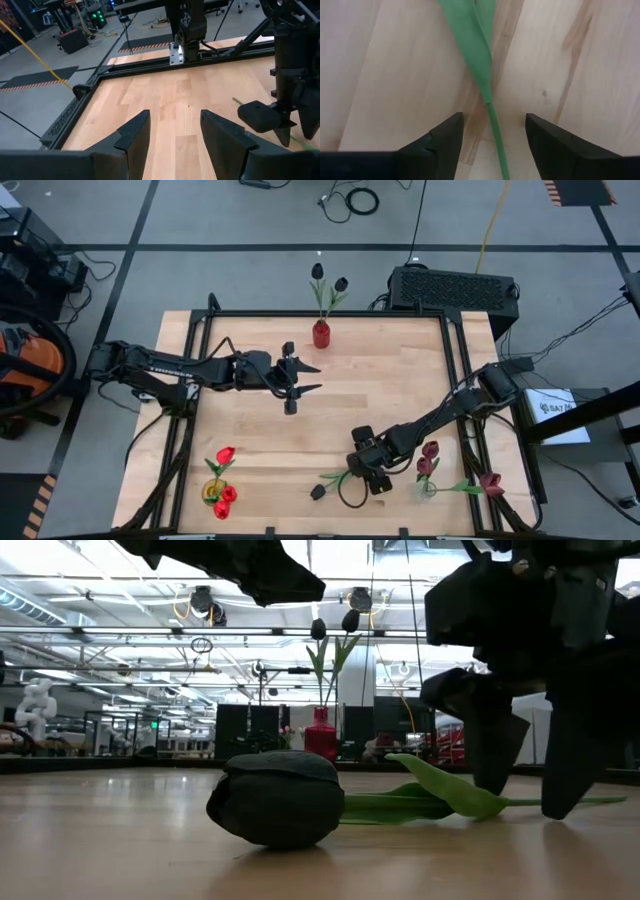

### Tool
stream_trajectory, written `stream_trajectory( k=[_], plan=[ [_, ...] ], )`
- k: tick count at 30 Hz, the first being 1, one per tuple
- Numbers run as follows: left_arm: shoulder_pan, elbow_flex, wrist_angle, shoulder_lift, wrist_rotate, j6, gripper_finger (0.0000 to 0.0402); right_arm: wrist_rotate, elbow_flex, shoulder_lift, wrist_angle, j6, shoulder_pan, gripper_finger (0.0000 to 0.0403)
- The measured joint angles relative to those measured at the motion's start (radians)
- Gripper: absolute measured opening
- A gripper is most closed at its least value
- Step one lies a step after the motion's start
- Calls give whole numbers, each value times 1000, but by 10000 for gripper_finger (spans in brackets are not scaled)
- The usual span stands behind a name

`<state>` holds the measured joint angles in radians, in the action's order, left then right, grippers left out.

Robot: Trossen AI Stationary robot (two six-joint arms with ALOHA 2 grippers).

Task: Sort flowers into vase by color
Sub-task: Put the black flower into the red vase

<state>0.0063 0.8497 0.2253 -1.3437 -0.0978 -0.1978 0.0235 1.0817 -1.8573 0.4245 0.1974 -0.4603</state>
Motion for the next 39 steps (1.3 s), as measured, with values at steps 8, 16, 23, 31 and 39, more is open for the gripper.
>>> stream_trajectory(
  k=[8, 16, 23, 31, 39],
  plan=[
    [0, 0, 0, 0, 0, 0, 181, -3, 1, -9, 1, 0, 0, 128],
    [0, 0, 0, 0, 0, 0, 181, -28, 4, -22, -6, 0, 0, 25],
    [0, 0, 3, 0, 0, -2, 181, -19, 0, 2, -18, -36, 3, 7],
    [-20, 0, -22, 102, -18, -3, 181, 103, 0, 155, -23, -129, 74, 2],
    [-80, 1, -111, 323, -94, 61, 181, 247, 0, 373, -81, -241, 175, 1]
  ],
)
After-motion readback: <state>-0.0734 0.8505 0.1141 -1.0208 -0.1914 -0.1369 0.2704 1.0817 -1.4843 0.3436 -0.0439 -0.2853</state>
